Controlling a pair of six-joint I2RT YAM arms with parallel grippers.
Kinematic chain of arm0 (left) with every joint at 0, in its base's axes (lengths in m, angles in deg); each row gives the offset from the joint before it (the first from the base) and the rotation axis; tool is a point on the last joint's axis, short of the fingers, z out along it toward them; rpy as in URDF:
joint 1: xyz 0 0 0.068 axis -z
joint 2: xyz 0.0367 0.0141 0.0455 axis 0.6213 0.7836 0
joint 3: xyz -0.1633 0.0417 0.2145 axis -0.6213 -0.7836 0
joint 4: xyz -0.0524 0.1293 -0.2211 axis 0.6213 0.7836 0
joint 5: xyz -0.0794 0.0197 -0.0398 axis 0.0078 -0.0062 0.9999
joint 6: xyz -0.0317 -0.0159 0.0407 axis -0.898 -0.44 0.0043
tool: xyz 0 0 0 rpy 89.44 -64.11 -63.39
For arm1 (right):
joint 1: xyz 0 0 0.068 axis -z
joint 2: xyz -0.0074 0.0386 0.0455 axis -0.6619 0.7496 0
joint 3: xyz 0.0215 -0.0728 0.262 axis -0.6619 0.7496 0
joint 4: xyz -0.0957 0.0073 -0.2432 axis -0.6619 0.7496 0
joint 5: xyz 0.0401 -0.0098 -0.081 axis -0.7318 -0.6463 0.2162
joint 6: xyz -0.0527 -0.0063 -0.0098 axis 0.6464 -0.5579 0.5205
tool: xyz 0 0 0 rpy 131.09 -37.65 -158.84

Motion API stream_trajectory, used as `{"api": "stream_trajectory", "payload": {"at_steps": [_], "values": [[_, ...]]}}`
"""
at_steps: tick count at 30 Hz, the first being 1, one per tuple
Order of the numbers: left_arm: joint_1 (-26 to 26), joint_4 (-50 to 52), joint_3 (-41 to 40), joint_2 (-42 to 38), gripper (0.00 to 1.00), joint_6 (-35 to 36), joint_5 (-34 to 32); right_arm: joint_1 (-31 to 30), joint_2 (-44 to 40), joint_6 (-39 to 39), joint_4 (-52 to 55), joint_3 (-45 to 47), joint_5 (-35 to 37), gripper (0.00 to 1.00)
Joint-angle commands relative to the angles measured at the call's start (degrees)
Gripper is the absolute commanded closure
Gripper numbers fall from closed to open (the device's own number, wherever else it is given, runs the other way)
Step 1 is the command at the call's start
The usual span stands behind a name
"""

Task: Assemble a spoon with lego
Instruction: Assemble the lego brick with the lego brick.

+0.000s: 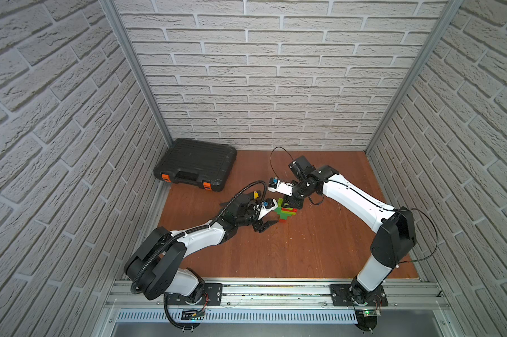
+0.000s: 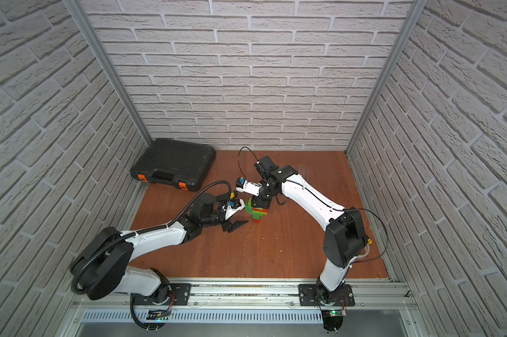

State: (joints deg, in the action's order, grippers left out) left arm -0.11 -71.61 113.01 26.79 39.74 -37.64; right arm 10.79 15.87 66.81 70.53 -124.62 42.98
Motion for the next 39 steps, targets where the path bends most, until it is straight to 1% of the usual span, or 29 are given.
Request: {"api": "stream_trajectory", "payload": {"at_steps": [1,6,16,26,39], "values": [[0.1,-1.3,1.6,0.7,0.26,0.5,0.6,-0.3,-2.3,1.2,1.1,-0.8,-0.1,0.89],[0.1,-1.5,1.7,1.0,0.26,0.3,0.6,-0.3,-3.3,1.8,1.4,-0.7,-2.1,0.89],[0.1,-1.3,2.0,1.1,0.26,0.3,0.8,-0.2,-2.3,4.3,2.1,-1.1,0.4,0.89],[0.1,-1.3,2.4,1.6,0.26,0.2,1.4,0.0,-1.3,4.7,0.3,-0.4,-0.1,0.90],[0.1,-1.6,2.7,2.3,0.26,0.1,2.2,0.7,-1.0,5.6,-2.5,4.6,-0.1,0.91]]}}
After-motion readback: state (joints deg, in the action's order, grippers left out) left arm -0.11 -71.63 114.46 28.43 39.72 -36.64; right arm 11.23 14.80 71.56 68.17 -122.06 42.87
